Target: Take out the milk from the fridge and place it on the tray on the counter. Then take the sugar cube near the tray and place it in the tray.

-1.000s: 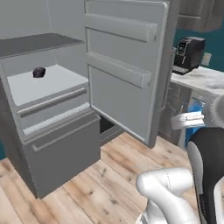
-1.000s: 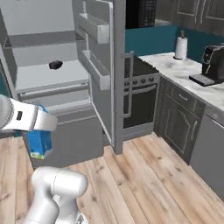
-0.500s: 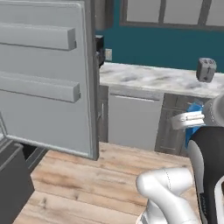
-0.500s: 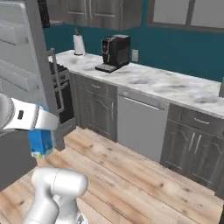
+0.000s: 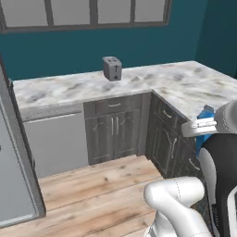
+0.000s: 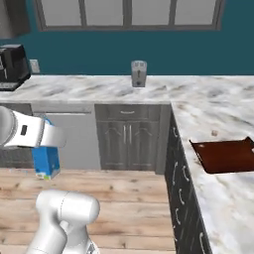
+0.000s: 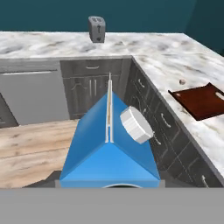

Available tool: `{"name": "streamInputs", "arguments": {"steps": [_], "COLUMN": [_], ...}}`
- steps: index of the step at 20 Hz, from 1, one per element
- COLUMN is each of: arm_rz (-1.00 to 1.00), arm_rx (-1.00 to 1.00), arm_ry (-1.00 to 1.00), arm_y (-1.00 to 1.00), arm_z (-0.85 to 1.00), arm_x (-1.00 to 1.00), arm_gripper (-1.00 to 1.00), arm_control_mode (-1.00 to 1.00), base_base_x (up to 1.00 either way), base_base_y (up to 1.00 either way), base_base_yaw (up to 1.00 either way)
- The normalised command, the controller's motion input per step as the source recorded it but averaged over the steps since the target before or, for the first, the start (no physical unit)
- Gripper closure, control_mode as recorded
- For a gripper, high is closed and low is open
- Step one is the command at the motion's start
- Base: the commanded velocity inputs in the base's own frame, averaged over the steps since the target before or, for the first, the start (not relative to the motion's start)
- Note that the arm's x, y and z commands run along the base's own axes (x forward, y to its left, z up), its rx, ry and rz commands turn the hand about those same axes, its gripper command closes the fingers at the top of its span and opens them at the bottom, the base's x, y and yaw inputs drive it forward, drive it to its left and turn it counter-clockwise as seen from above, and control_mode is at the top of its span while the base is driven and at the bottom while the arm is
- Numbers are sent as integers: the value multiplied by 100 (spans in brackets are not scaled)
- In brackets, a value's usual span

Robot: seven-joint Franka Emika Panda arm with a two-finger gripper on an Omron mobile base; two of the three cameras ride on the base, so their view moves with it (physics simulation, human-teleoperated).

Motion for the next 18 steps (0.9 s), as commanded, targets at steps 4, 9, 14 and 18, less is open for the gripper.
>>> {"name": "streamInputs", "arguments": {"steps": [4,9,14,18], "arm_rz": [0,0,0,0], "arm_rx": [0,0,0,0], "arm_ry": [0,0,0,0], "arm_y": [0,0,0,0], "arm_z": [0,0,0,0], "arm_x": [0,0,0,0], "arm_gripper": [100,100,100,100], "arm_control_mode": [100,100,100,100], "base_base_x": [3,-6,35,45], "base_base_y": [21,42,5,50], "base_base_yaw": [-90,-52,-44,-61]}}
